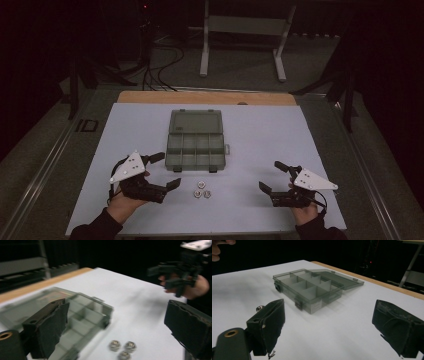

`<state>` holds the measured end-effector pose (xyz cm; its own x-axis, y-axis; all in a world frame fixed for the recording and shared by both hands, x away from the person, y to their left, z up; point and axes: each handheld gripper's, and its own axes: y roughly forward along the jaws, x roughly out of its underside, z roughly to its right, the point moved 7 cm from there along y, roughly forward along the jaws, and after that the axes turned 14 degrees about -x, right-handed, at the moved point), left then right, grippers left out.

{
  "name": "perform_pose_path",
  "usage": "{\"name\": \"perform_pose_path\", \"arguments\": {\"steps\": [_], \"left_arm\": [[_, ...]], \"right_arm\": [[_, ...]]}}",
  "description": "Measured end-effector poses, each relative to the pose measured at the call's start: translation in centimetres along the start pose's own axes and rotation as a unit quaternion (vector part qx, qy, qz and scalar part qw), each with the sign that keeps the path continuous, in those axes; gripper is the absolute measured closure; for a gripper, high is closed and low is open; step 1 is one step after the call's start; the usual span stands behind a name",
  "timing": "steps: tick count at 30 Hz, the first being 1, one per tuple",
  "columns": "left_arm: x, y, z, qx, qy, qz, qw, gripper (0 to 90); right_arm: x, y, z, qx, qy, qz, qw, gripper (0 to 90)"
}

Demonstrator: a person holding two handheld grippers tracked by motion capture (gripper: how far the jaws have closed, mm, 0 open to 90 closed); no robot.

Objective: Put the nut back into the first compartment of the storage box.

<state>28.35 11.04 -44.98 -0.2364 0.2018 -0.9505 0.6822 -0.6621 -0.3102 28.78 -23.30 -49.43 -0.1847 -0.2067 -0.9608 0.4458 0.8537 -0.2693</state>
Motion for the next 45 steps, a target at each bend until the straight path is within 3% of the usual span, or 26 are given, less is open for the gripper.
{"name": "perform_pose_path", "arguments": {"steps": [4, 9, 11, 14, 15, 17, 19, 21, 25, 26, 27, 28, 29, 32, 33, 36, 38, 43, 45], "left_arm": [[0.7, 1.2, 1.0, 0.010, 0.021, -0.018, 0.9996, 10.2], [1.9, 2.6, 2.2, 0.048, 0.033, -0.052, 0.9970, 15.2], [2.1, 2.8, 2.4, 0.047, 0.039, -0.058, 0.9965, 15.2], [2.9, 3.6, 2.9, 0.056, 0.046, -0.083, 0.9940, 17.2], [3.5, 4.1, 3.3, 0.063, 0.046, -0.098, 0.9921, 18.7], [3.8, 4.3, 3.4, 0.067, 0.045, -0.104, 0.9913, 20.0], [4.7, 4.9, 3.8, 0.075, 0.046, -0.122, 0.9887, 22.4], [5.0, 5.1, 3.8, 0.072, 0.049, -0.129, 0.9878, 24.4], [6.2, 5.9, 3.9, 0.073, 0.068, -0.157, 0.9825, 28.5], [6.2, 5.9, 3.9, 0.073, 0.068, -0.157, 0.9825, 31.7], [6.7, 6.2, 3.9, 0.075, 0.074, -0.167, 0.9803, 34.5], [6.7, 6.2, 3.9, 0.075, 0.074, -0.167, 0.9803, 36.0], [7.1, 6.4, 4.1, 0.080, 0.079, -0.175, 0.9780, 37.5], [7.5, 6.7, 4.1, 0.077, 0.086, -0.183, 0.9763, 41.7], [7.8, 6.9, 4.2, 0.077, 0.093, -0.192, 0.9740, 43.0], [8.2, 7.1, 4.3, 0.077, 0.100, -0.196, 0.9725, 48.0], [8.6, 7.5, 4.2, 0.076, 0.107, -0.205, 0.9698, 48.2], [8.9, 7.7, 4.3, 0.080, 0.116, -0.211, 0.9672, 50.6], [9.1, 8.0, 4.5, 0.081, 0.126, -0.216, 0.9649, 55.2]], "right_arm": [[0.0, 0.0, 0.0, -0.001, 0.000, 0.001, 1.0000, 11.4], [0.0, 0.0, -0.1, -0.003, -0.001, 0.001, 1.0000, 11.4], [0.0, 0.0, -0.1, -0.003, -0.001, 0.001, 1.0000, 11.4], [0.0, 0.0, 0.0, -0.003, -0.001, -0.001, 1.0000, 11.4], [0.0, 0.0, -0.1, -0.004, 0.000, -0.001, 1.0000, 11.4], [0.0, 0.0, -0.1, -0.004, 0.000, -0.001, 1.0000, 11.4], [0.0, 0.1, -0.1, -0.005, -0.001, -0.001, 1.0000, 11.4], [0.0, 0.1, -0.1, -0.006, 0.000, -0.002, 1.0000, 11.4], [0.0, 0.1, -0.2, -0.008, 0.002, -0.001, 1.0000, 11.4], [0.0, 0.1, -0.2, -0.008, 0.002, -0.001, 1.0000, 11.4], [0.0, 0.1, -0.2, -0.009, 0.002, -0.001, 1.0000, 11.4], [0.0, 0.1, -0.2, -0.009, 0.002, -0.001, 1.0000, 11.4], [0.0, 0.1, -0.2, -0.009, 0.003, -0.001, 1.0000, 11.4], [0.0, 0.1, -0.2, -0.010, 0.003, 0.000, 0.9999, 11.4], [0.0, 0.1, -0.2, -0.010, 0.003, -0.001, 0.9999, 11.4], [0.0, 0.1, -0.2, -0.010, 0.004, -0.001, 0.9999, 11.4], [0.0, 0.1, -0.2, -0.010, 0.004, -0.001, 0.9999, 11.4], [0.0, 0.1, -0.1, -0.010, 0.003, 0.000, 0.9999, 11.4], [0.0, 0.1, -0.1, -0.010, 0.005, -0.001, 0.9999, 11.4]]}}
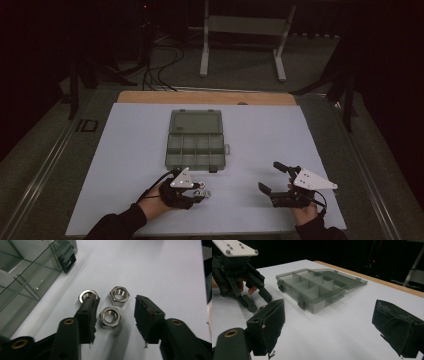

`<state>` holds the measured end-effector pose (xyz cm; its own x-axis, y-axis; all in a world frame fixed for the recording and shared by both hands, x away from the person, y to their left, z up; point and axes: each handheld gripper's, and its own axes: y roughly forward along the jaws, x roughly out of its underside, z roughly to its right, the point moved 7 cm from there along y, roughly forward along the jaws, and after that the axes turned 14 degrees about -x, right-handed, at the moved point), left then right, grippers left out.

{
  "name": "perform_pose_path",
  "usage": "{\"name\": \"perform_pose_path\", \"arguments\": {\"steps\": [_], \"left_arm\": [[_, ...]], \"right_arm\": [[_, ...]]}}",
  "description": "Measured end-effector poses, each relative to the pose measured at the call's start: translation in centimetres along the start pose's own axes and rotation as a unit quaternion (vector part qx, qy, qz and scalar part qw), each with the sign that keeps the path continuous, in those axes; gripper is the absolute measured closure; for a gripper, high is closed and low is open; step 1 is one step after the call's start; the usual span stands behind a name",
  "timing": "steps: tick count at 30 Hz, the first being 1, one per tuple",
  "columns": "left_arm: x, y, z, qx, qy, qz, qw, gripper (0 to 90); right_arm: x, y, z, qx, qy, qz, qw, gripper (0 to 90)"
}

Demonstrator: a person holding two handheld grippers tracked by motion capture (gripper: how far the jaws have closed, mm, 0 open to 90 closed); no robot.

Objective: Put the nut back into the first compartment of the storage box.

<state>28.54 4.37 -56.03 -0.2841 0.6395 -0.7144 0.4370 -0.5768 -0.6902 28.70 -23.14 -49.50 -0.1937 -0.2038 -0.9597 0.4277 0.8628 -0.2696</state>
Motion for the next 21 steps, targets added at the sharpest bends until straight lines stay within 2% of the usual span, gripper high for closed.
{"name": "perform_pose_path", "arguments": {"steps": [8, 19, 21], "left_arm": [[0.27, 0.56, 0.01, -0.010, 0.014, -0.011, 0.9998, 66.1], [0.39, 0.33, -0.03, -0.013, 0.018, -0.019, 0.9996, 69.0], [0.11, -0.13, -0.22, -0.016, 0.011, -0.015, 0.9997, 69.0]], "right_arm": [[-0.02, -0.01, 0.00, 0.000, -0.002, 0.000, 1.0000, 11.4], [-0.04, -0.08, -0.02, 0.001, -0.001, 0.000, 1.0000, 11.4], [-0.06, -0.09, 0.00, 0.002, -0.002, 0.001, 1.0000, 11.4]]}}
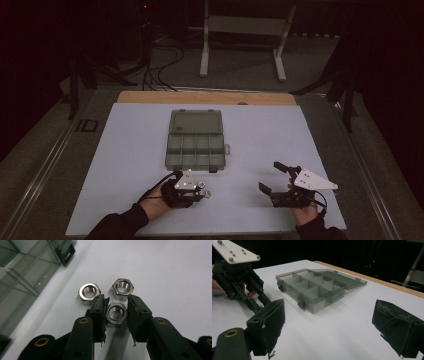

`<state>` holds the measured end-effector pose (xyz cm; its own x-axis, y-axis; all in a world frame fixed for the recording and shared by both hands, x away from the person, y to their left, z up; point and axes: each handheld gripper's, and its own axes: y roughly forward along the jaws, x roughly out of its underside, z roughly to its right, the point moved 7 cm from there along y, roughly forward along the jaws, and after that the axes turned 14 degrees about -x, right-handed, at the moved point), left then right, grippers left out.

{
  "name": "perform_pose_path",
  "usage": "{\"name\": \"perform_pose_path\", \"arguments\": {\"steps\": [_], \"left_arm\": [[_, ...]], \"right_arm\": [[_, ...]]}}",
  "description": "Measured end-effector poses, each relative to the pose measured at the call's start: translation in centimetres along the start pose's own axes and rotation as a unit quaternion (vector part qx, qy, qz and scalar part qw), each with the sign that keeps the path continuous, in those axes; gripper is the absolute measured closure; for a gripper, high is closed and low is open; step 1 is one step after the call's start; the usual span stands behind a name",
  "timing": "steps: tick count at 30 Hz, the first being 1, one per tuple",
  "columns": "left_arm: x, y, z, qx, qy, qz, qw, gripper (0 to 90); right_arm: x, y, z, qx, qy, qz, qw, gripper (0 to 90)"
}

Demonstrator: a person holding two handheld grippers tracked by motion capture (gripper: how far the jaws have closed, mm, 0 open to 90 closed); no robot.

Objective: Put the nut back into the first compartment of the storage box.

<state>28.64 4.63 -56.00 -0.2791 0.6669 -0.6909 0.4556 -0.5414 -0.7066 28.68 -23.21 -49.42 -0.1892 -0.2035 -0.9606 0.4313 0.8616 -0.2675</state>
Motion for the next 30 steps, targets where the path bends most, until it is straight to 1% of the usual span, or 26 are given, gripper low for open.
{"name": "perform_pose_path", "arguments": {"steps": [1, 3, 4, 5, 6, 7, 8, 9, 10, 11, 12, 13, 15, 16, 17, 19, 22, 23, 25, 26, 28, 30], "left_arm": [[0.0, 0.0, 0.0, 0.000, 0.000, 0.000, 1.0000, 69.0], [-1.0, -1.4, -0.5, -0.006, -0.010, 0.016, 0.9998, 69.1], [-1.0, -1.4, -0.5, -0.006, -0.010, 0.016, 0.9998, 69.1], [-1.2, -1.8, -0.8, -0.008, -0.015, 0.020, 0.9997, 69.1], [-1.7, -2.5, -1.4, -0.018, -0.023, 0.026, 0.9992, 69.1], [-1.7, -2.5, -1.4, -0.018, -0.023, 0.026, 0.9992, 69.1], [-2.2, -3.4, -2.1, -0.028, -0.027, 0.035, 0.9986, 69.1], [-2.2, -3.4, -2.1, -0.028, -0.027, 0.035, 0.9986, 69.1], [-2.8, -4.2, -2.9, -0.039, -0.028, 0.046, 0.9978, 69.1], [-2.8, -4.2, -2.9, -0.039, -0.028, 0.046, 0.9978, 69.2], [-3.3, -5.1, -3.8, -0.051, -0.029, 0.052, 0.9969, 69.1], [-3.6, -5.6, -4.2, -0.056, -0.029, 0.057, 0.9964, 69.1], [-4.2, -6.3, -5.1, -0.067, -0.034, 0.064, 0.9951, 69.1], [-4.2, -6.3, -5.1, -0.067, -0.034, 0.064, 0.9951, 69.2], [-4.4, -6.7, -5.5, -0.072, -0.033, 0.066, 0.9946, 69.2], [-4.9, -7.4, -6.7, -0.085, -0.037, 0.072, 0.9931, 69.2], [-5.3, -7.8, -7.7, -0.096, -0.043, 0.079, 0.9913, 69.2], [-5.3, -7.8, -8.1, -0.096, -0.046, 0.080, 0.9911, 69.2], [-5.4, -7.7, -8.8, -0.105, -0.054, 0.080, 0.9898, 69.2], [-5.4, -7.7, -9.1, -0.105, -0.055, 0.079, 0.9898, 69.2], [-5.5, -7.6, -10.0, -0.113, -0.061, 0.077, 0.9887, 69.2], [-5.7, -7.5, -10.7, -0.119, -0.068, 0.080, 0.9873, 69.2]], "right_arm": [[0.0, 0.0, 0.0, 0.000, 0.000, 0.000, 1.0000, 11.4], [0.0, 0.0, 0.0, 0.000, 0.000, -0.001, 1.0000, 11.4], [0.0, 0.0, 0.0, 0.000, 0.000, 0.000, 1.0000, 11.4], [0.0, 0.0, 0.0, 0.000, 0.000, 0.000, 1.0000, 11.4], [0.0, 0.0, 0.0, 0.001, 0.000, 0.000, 1.0000, 11.4], [0.0, 0.0, 0.0, 0.001, 0.000, 0.000, 1.0000, 11.4], [0.0, 0.0, 0.0, 0.001, 0.000, 0.000, 1.0000, 11.4], [0.0, 0.0, 0.0, 0.001, 0.000, 0.000, 1.0000, 11.4], [0.0, 0.0, 0.0, 0.001, 0.000, 0.000, 1.0000, 11.4], [0.0, 0.0, 0.0, 0.001, 0.000, 0.000, 1.0000, 11.4], [0.0, 0.0, 0.0, 0.001, -0.002, 0.001, 1.0000, 11.4], [0.0, 0.0, 0.0, 0.001, -0.001, 0.001, 1.0000, 11.4], [0.0, 0.0, 0.0, 0.001, 0.000, 0.001, 1.0000, 11.4], [0.0, 0.0, 0.0, 0.001, 0.000, 0.000, 1.0000, 11.4], [0.0, 0.0, 0.0, 0.001, 0.000, 0.000, 1.0000, 11.4], [0.0, 0.0, 0.0, 0.001, 0.000, 0.001, 1.0000, 11.4], [0.0, 0.0, 0.1, 0.002, 0.001, 0.001, 1.0000, 11.4], [0.0, 0.0, 0.1, 0.002, 0.001, 0.001, 1.0000, 11.4], [0.0, 0.0, 0.1, 0.002, 0.001, 0.002, 1.0000, 11.4], [-0.1, 0.0, 0.1, 0.002, -0.001, 0.002, 1.0000, 11.4], [0.0, 0.0, 0.1, 0.002, 0.000, 0.002, 1.0000, 11.4], [0.0, 0.0, 0.1, 0.002, 0.001, 0.001, 1.0000, 11.4]]}}
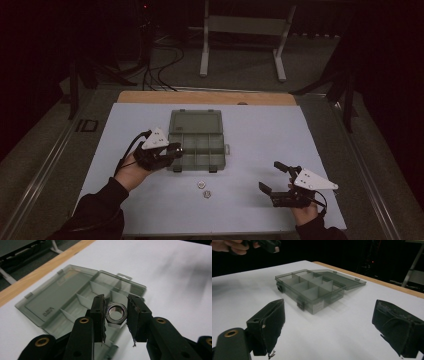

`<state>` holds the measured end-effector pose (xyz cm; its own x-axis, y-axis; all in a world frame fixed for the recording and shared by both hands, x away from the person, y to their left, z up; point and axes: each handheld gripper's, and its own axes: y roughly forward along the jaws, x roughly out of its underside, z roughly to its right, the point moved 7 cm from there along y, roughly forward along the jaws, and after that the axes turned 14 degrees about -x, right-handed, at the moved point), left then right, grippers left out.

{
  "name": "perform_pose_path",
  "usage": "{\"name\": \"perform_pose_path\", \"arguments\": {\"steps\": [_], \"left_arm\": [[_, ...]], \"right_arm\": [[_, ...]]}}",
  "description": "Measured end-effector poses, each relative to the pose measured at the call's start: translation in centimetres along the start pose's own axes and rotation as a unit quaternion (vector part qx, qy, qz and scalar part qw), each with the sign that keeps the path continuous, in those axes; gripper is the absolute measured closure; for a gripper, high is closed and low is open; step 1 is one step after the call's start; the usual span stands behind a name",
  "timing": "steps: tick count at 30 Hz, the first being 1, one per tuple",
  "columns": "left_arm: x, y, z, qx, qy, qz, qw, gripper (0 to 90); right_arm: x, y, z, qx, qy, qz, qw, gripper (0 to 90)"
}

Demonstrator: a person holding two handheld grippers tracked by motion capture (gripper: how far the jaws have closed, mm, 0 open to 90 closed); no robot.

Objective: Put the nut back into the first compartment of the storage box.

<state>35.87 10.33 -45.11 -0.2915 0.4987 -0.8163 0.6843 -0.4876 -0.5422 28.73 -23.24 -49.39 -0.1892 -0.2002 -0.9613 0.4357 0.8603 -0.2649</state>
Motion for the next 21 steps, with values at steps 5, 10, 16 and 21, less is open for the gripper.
{"name": "perform_pose_path", "arguments": {"steps": [5, 10, 16, 21], "left_arm": [[-0.7, 0.9, -1.9, -0.017, -0.019, 0.001, 0.9997, 69.2], [-1.4, 2.0, -3.9, -0.033, -0.042, 0.000, 0.9986, 69.2], [-1.2, 3.9, -4.9, -0.044, -0.064, -0.011, 0.9969, 69.2], [-0.4, 5.3, -5.4, -0.046, -0.080, -0.025, 0.9954, 69.2]], "right_arm": [[0.0, 0.0, 0.0, -0.001, 0.001, 0.000, 1.0000, 11.4], [0.0, 0.1, 0.0, -0.002, 0.001, -0.001, 1.0000, 11.4], [0.1, 0.1, 0.0, -0.003, 0.002, -0.001, 1.0000, 11.4], [0.1, 0.1, 0.0, -0.003, 0.002, -0.002, 1.0000, 11.4]]}}
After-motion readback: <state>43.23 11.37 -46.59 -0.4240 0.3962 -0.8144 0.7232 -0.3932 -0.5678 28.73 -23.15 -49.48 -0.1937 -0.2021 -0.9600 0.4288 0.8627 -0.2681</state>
